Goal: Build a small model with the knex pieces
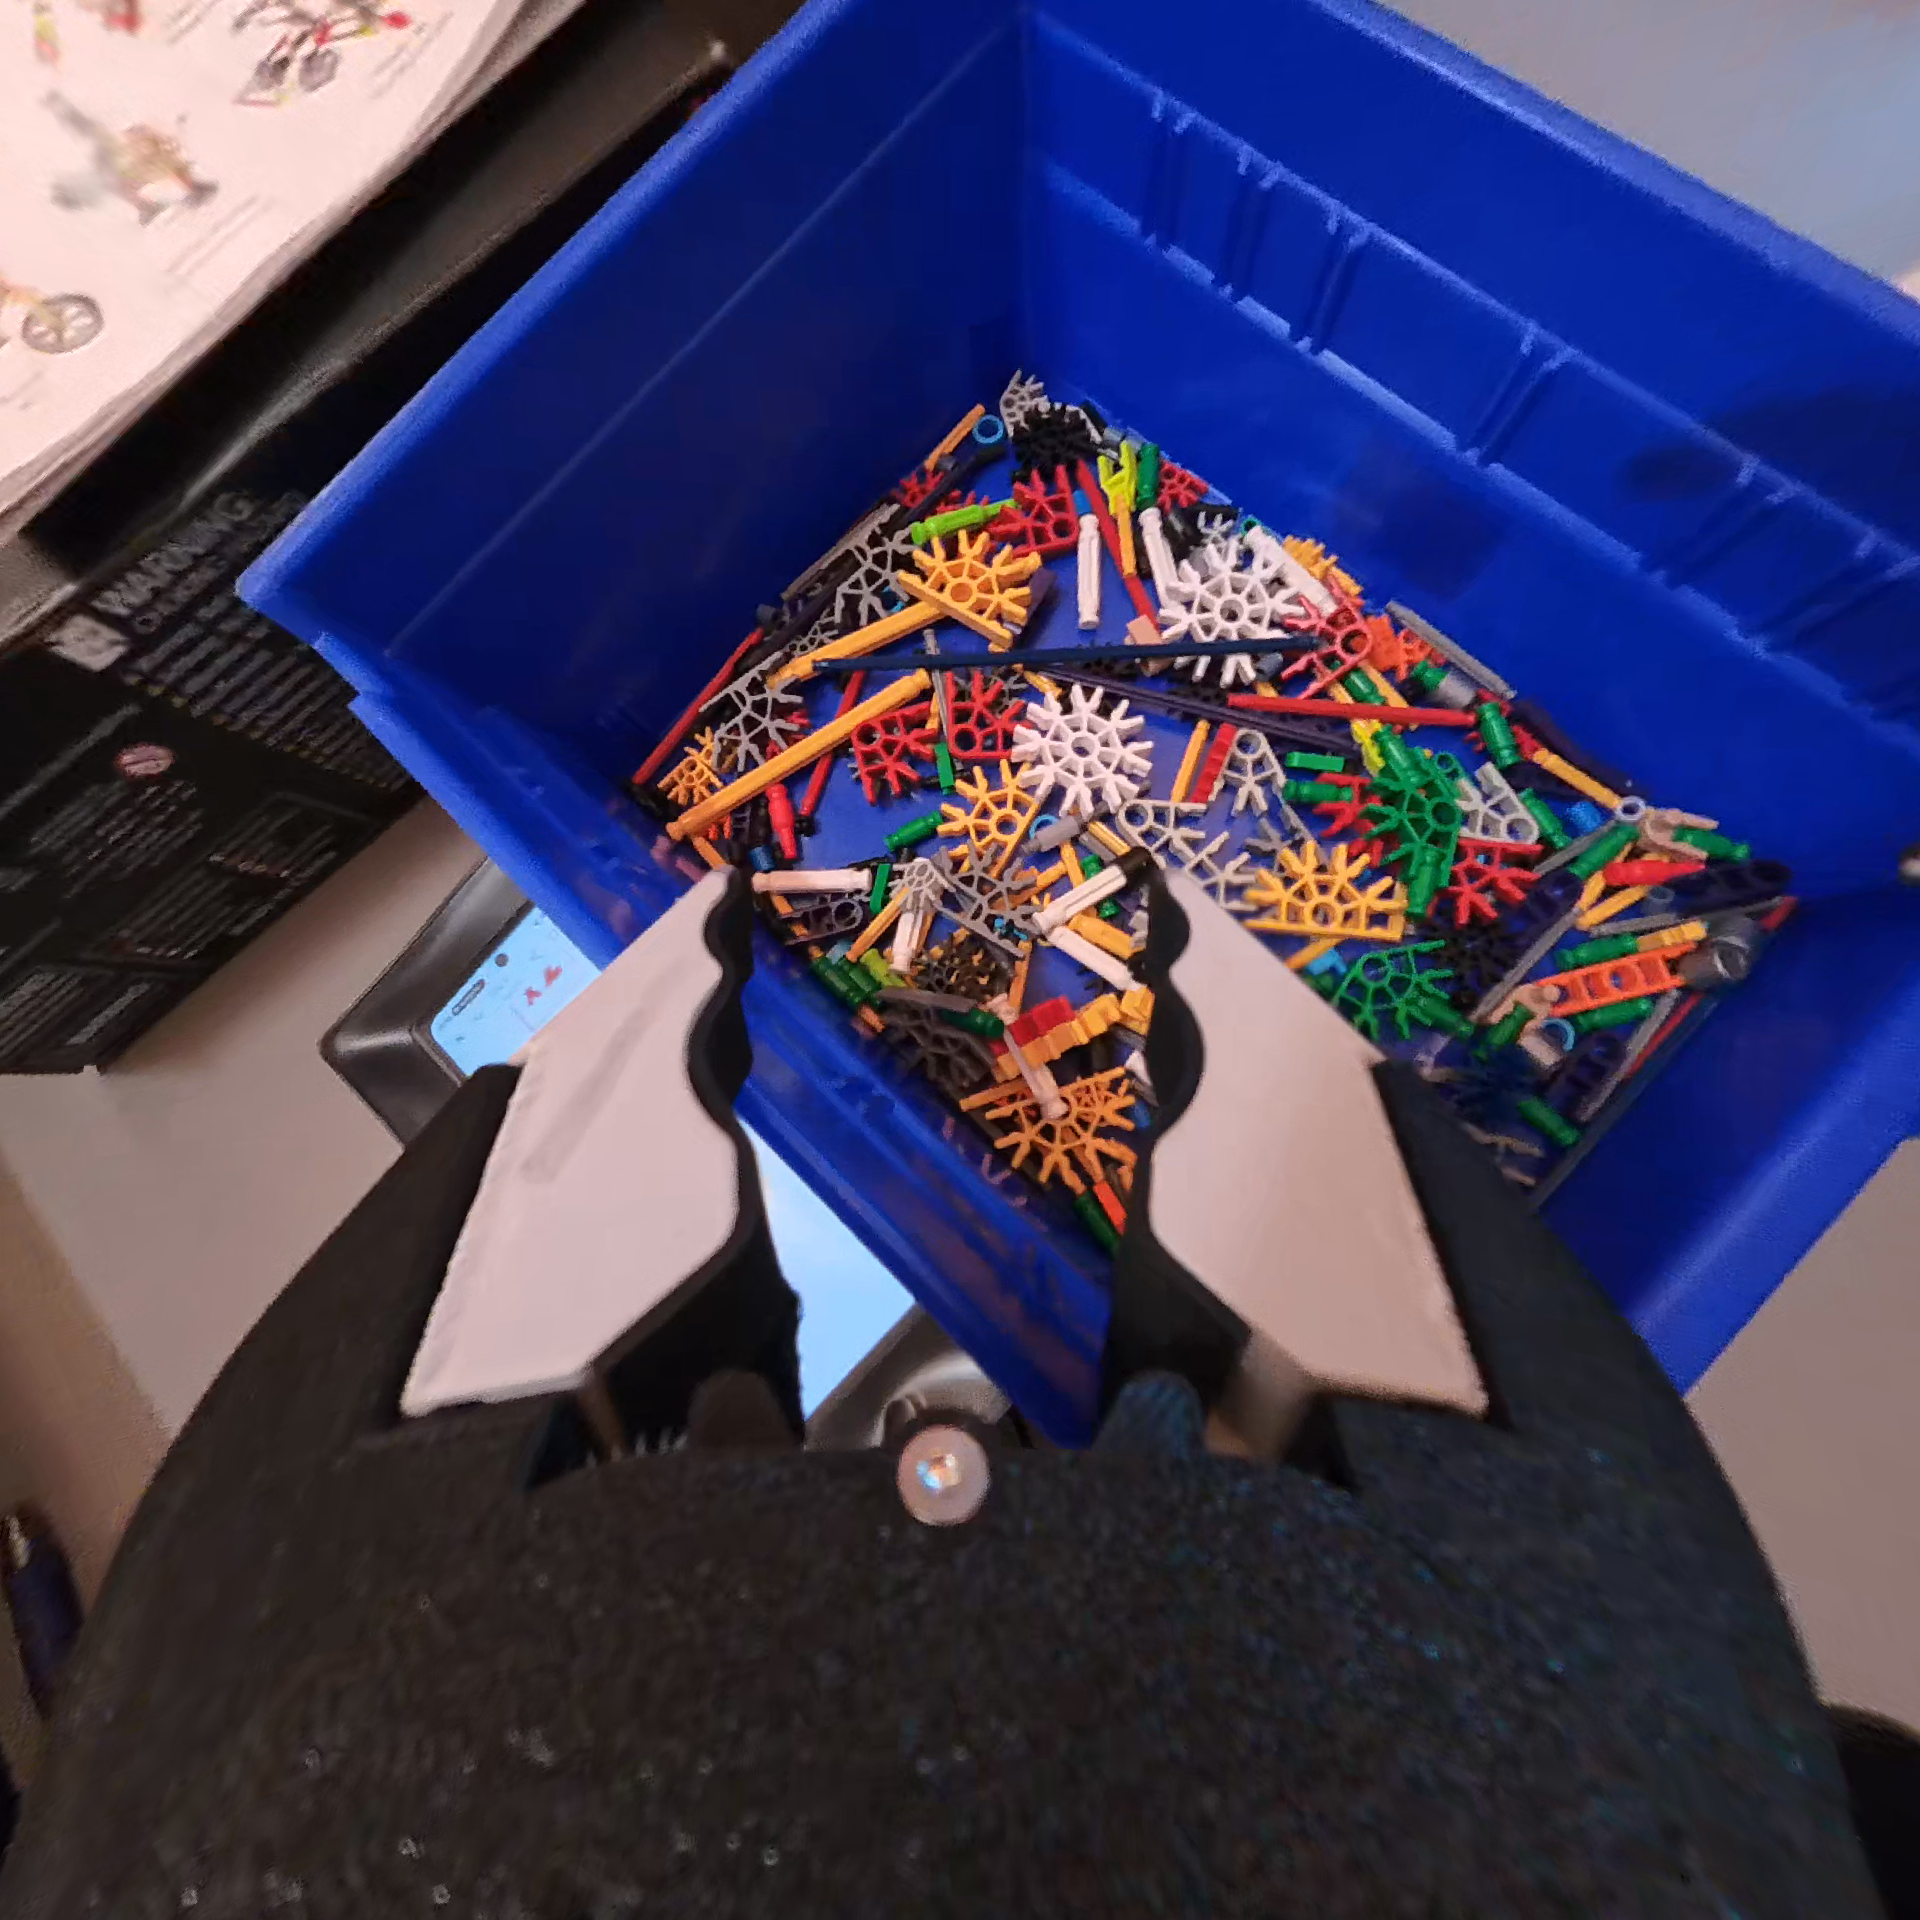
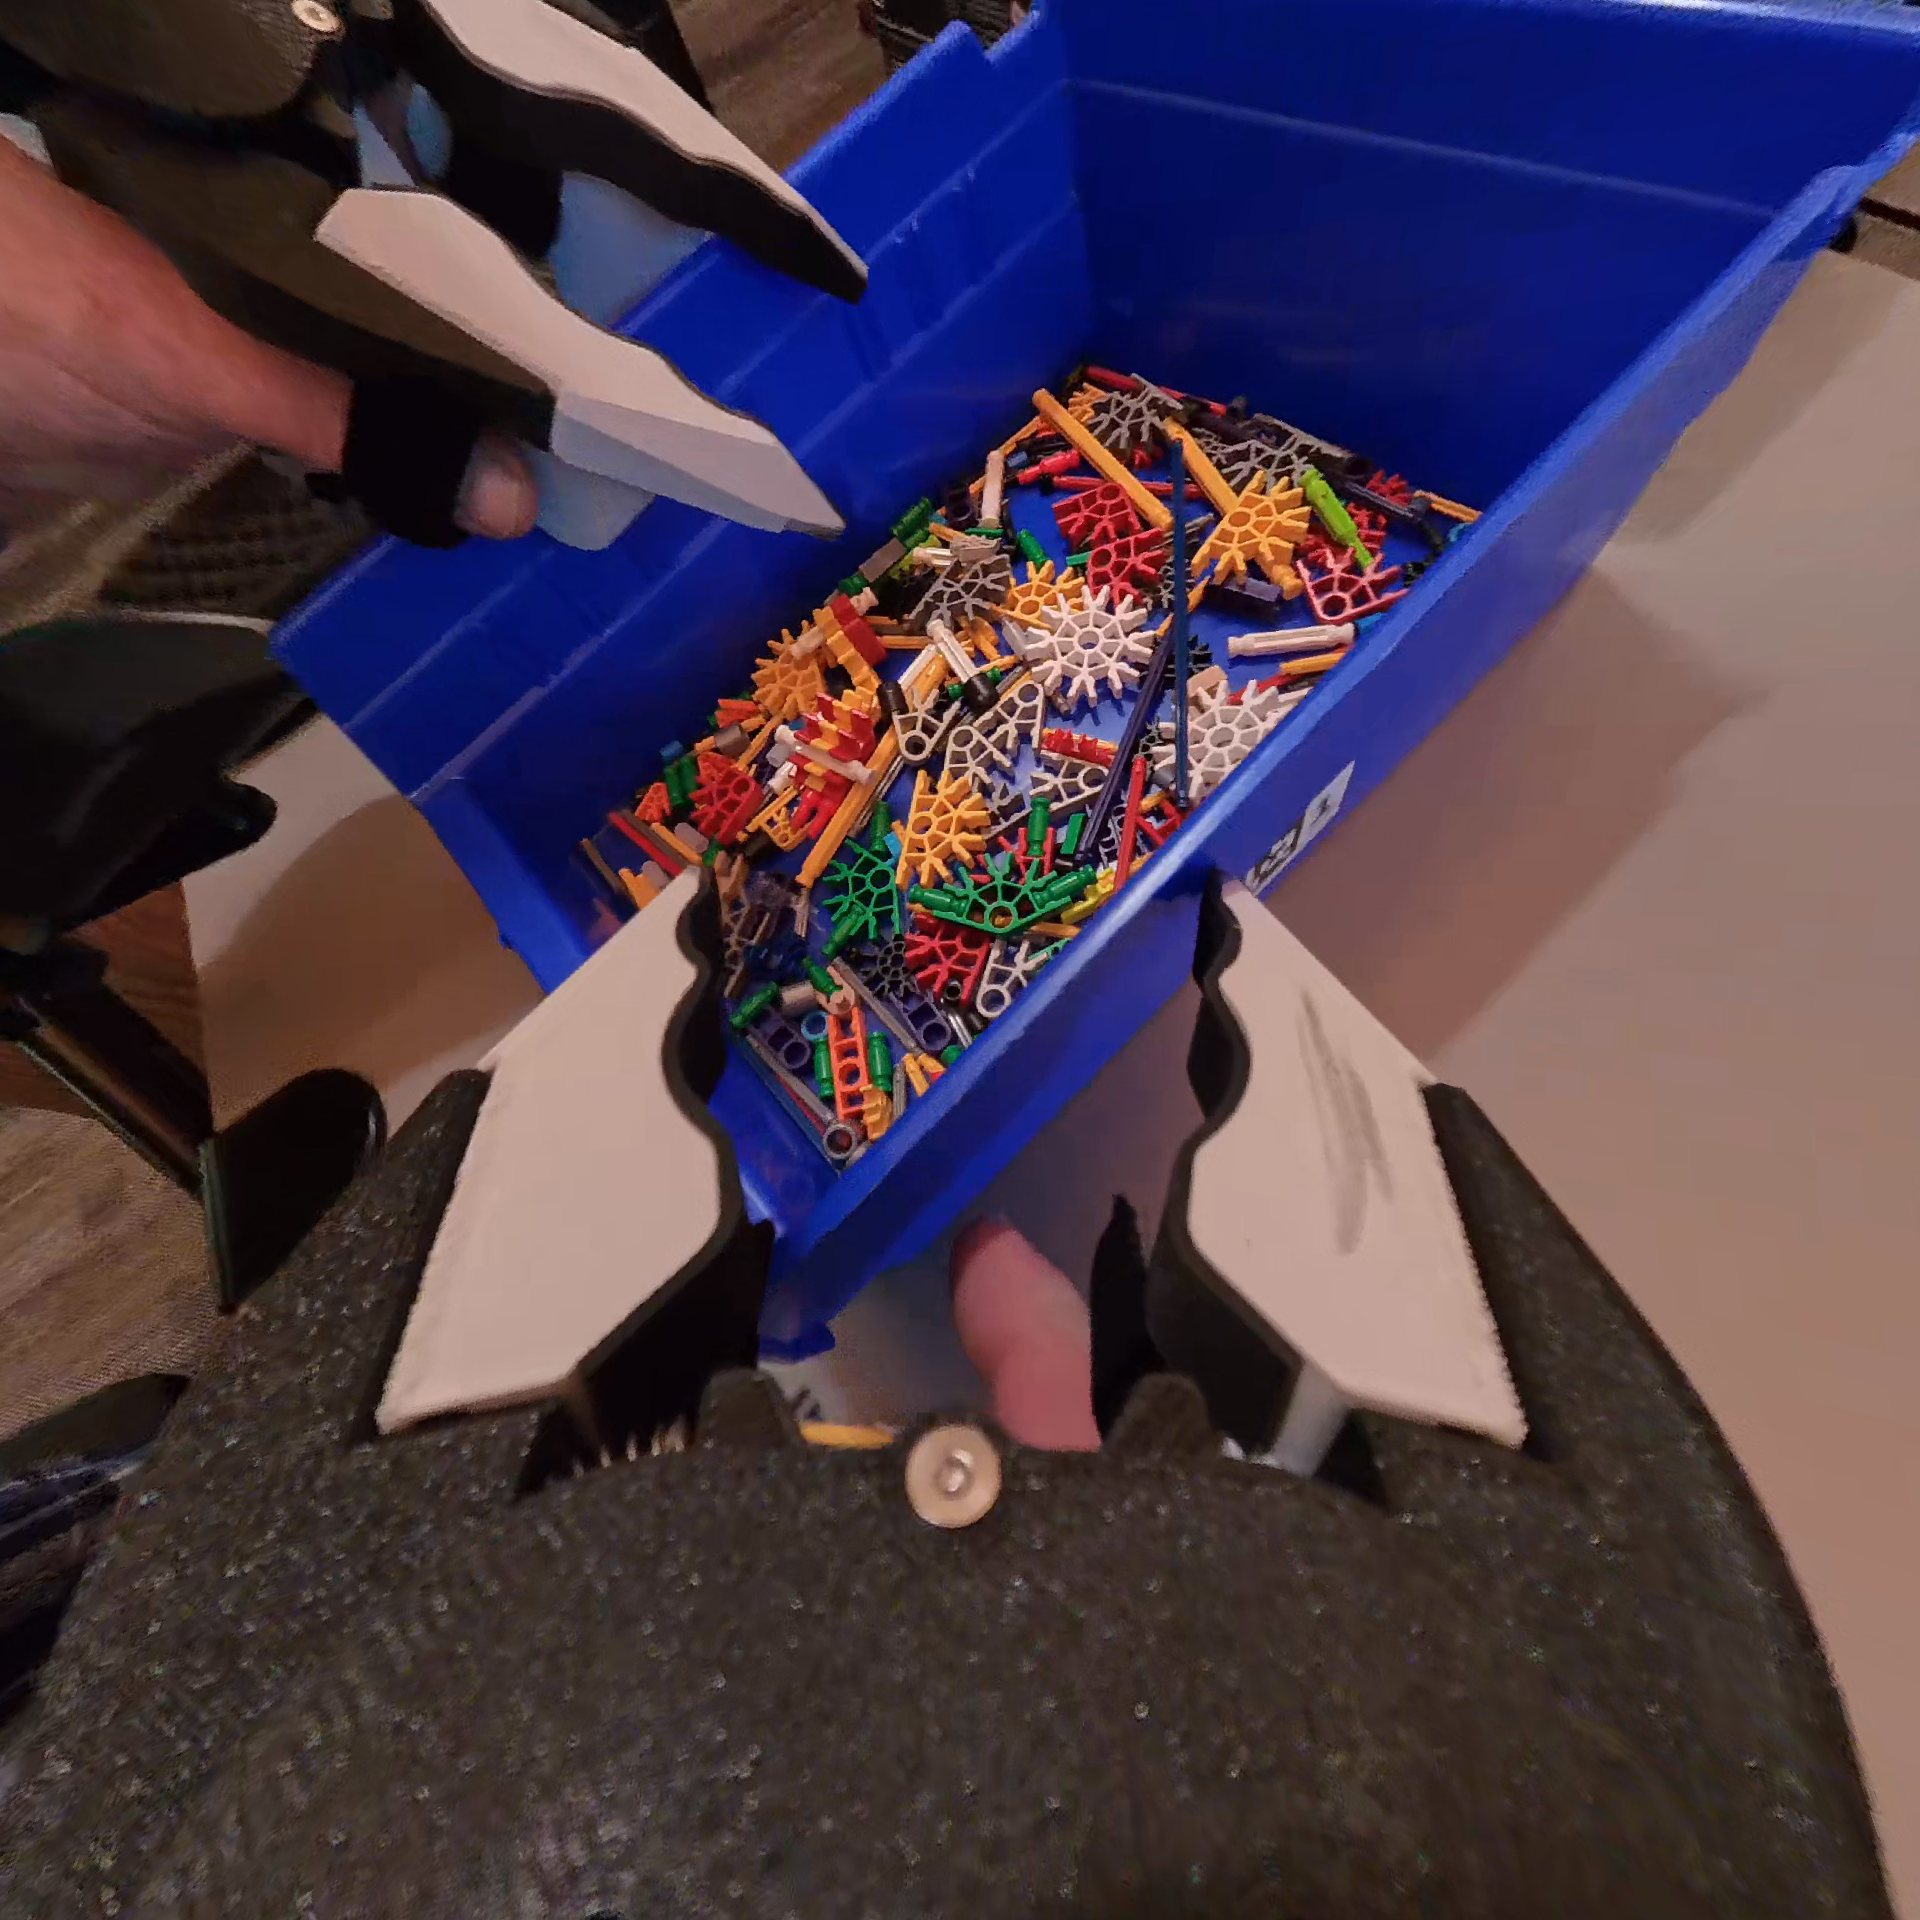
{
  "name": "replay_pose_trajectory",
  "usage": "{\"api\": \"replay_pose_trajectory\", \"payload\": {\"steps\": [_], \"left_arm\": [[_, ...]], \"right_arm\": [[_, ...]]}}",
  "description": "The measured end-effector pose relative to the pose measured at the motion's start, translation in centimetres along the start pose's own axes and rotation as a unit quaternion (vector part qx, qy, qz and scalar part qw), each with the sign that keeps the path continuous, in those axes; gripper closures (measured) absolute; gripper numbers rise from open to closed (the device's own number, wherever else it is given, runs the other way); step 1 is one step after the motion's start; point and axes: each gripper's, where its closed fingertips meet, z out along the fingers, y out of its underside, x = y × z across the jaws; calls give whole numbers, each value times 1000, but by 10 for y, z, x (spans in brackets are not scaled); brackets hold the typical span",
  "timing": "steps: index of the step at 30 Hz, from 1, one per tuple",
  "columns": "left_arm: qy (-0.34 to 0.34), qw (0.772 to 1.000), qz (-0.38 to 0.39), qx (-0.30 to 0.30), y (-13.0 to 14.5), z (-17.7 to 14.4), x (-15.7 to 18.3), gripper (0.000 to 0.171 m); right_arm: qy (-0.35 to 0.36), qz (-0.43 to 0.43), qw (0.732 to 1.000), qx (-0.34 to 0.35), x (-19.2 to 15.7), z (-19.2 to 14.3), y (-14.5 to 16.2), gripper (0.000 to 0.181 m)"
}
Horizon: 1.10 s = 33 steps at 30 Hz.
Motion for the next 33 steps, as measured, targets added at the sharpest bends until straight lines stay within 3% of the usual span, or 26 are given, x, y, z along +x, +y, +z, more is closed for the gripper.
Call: {"api": "replay_pose_trajectory", "payload": {"steps": [11,14,18,21,23,25,28,30,33], "left_arm": [[-31,998,49,6,14,-4,-45,97],[-64,996,62,4,8,-22,-53,90],[-92,993,78,9,-6,-53,-45,78],[-57,992,109,30,-26,-72,4,78],[-13,989,142,41,-35,-81,58,78],[38,980,190,44,-34,-85,122,78],[126,956,264,19,-8,-84,223,79],[125,942,313,2,12,-77,264,77],[175,937,303,-21,42,-65,321,76]], "right_arm": [[-56,15,998,2,-37,25,-13,86],[-88,29,996,17,-40,-1,-15,88],[-78,-11,996,48,-25,-76,-12,94],[-38,-54,997,35,2,-137,11,98],[2,-81,997,4,23,-168,38,102],[-1,-91,996,-19,26,-188,65,106],[-27,-126,990,-57,8,-194,104,114],[-24,-160,982,-96,-2,-187,133,113],[-39,-204,970,-129,-19,-174,166,107]]}}
